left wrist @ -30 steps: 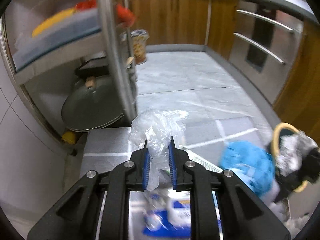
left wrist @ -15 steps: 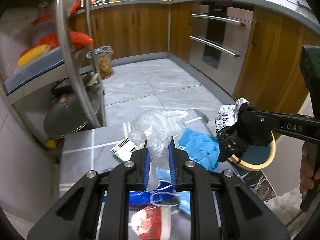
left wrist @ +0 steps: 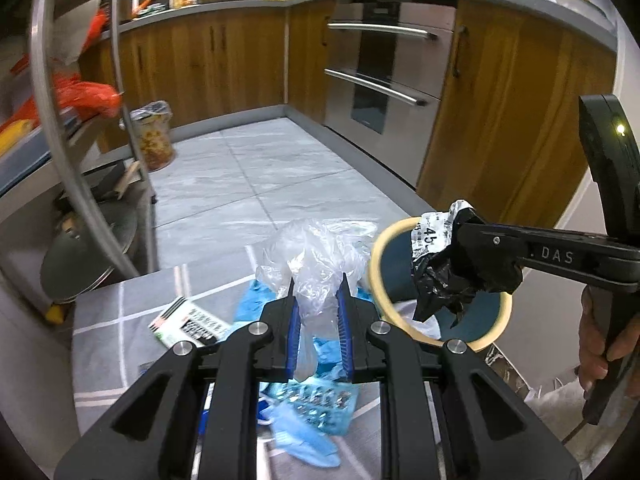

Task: Collect trash
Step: 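Carry both bags over the teal bin and open both tools to drop them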

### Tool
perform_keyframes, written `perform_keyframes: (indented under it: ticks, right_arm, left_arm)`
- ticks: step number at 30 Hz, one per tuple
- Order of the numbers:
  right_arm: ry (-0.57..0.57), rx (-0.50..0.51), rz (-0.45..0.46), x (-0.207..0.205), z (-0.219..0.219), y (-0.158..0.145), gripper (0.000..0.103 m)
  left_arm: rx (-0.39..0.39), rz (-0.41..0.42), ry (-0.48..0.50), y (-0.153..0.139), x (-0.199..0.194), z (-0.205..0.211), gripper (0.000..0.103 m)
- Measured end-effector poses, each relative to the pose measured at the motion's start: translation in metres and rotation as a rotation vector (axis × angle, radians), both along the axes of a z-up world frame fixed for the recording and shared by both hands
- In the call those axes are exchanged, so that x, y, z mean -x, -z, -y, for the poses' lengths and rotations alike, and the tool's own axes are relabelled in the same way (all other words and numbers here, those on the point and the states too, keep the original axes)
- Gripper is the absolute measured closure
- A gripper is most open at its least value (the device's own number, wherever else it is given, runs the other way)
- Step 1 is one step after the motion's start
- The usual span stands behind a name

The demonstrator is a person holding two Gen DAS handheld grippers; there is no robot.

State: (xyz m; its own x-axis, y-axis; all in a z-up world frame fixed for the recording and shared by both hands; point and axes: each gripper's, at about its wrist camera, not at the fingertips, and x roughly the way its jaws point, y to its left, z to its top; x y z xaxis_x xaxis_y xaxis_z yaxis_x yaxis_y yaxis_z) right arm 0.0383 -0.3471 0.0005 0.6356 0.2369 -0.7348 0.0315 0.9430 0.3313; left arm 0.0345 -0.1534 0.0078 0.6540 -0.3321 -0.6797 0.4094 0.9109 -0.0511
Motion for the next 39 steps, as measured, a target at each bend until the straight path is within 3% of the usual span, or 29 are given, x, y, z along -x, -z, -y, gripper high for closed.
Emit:
perform_keyframes:
  ticks: [9,18,27,39]
  right_arm:
    - [0.102,0.022,-0.042,-0.004,0.051,0.017,0.094]
    - [0.217,0.015,-0.094,-0.006,0.104,0.034,0.094]
    - [0.241,0.017,-0.188,-0.016,0.116,0.057,0.094]
    - [0.231,0.014,-0.232,-0.02,0.113,0.068,0.094]
  left_arm:
    - [-0.019,-0.045,0.09,0.023,-0.013,0.059,0.087]
    - [-0.05,-0.084,0.191,0.067,-0.023,0.112,0.087]
    - [-0.097,-0.124,0.26,0.106,-0.027,0.141,0.086]
    - [-0.115,-0.14,0.276,0.122,-0.033,0.152,0.083]
